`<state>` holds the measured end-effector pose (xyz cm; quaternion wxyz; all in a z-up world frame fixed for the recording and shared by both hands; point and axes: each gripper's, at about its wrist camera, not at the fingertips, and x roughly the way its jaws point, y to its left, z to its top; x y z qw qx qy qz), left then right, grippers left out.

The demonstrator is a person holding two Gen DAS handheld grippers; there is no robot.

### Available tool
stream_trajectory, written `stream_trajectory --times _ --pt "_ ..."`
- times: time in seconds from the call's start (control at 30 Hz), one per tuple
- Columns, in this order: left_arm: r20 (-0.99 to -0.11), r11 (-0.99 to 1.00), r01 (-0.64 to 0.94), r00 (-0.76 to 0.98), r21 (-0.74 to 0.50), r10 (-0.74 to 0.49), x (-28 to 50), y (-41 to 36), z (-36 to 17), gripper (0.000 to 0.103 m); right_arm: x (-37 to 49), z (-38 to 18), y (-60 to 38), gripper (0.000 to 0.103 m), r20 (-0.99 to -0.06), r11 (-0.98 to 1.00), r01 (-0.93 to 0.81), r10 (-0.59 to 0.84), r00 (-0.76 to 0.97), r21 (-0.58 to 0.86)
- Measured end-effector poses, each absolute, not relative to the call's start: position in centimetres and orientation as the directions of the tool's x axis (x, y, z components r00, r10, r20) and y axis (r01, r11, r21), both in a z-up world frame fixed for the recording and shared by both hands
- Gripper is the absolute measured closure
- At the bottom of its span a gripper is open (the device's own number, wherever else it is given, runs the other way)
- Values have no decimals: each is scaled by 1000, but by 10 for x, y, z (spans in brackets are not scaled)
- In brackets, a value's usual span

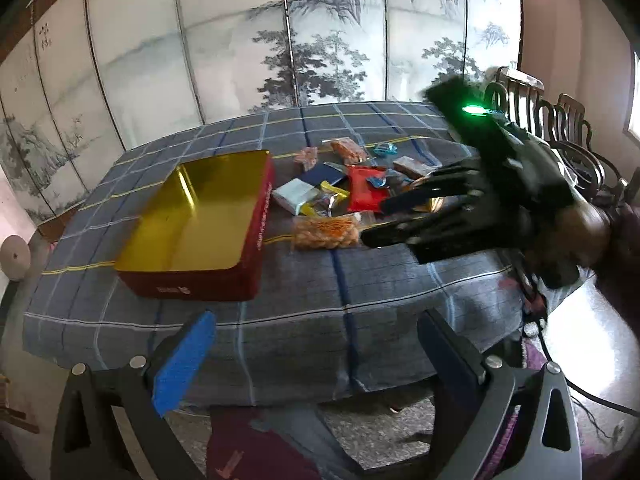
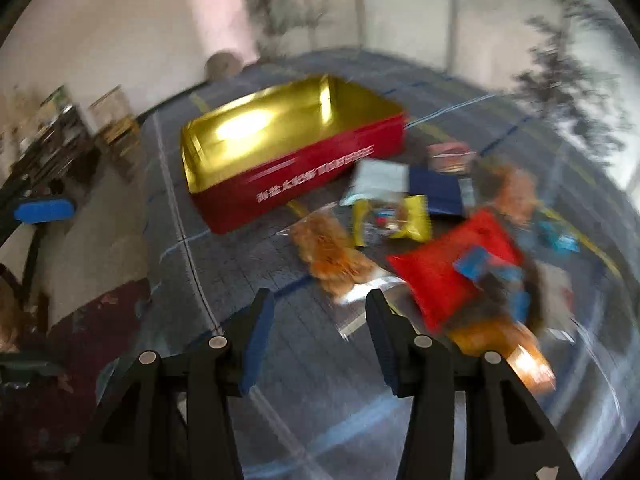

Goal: Organize snacks
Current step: 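Move the right tool toward the clear peanut bag beside the tin, then grasp the clear peanut bag with the right tool and lift it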

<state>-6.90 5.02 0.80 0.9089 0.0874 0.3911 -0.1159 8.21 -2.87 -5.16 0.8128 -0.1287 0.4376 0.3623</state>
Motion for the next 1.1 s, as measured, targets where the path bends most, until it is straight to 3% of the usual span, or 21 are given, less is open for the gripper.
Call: stream_trajectory --times 0.27,0.37,0.47,0.63,0.83,0.87,0.93,0.97,1.1 --pt "-793 962 265 574 -56 -204 -46 68 -10 0 122 -67 -11 55 -836 701 -698 466 290 148" --pt "-808 962 255 545 -96 -225 -38 68 -12 0 116 -66 -13 38 -829 689 -693 502 246 212" --pt "-813 962 245 530 -124 -240 -29 68 -13 0 96 -63 -15 36 -816 644 -707 553 167 292" --pt "-820 966 236 528 -108 -221 -19 62 -15 0 80 -58 -19 35 -810 683 -708 511 288 180" --pt "-808 968 238 552 -82 -205 -21 61 -7 0 108 -67 0 35 -856 734 -663 431 286 149" --pt "-805 969 236 559 -77 -200 -23 62 -5 0 111 -71 6 38 -865 734 -662 424 269 154" --pt "-804 969 234 561 -74 -197 -24 64 -3 0 110 -76 14 54 -876 740 -660 396 274 128" --pt "-804 969 235 561 -72 -196 -24 66 -3 0 108 -77 17 67 -877 750 -658 362 316 73" --pt "-796 968 248 578 -35 -177 -22 65 0 0 90 -69 9 68 -868 766 -643 334 367 23"
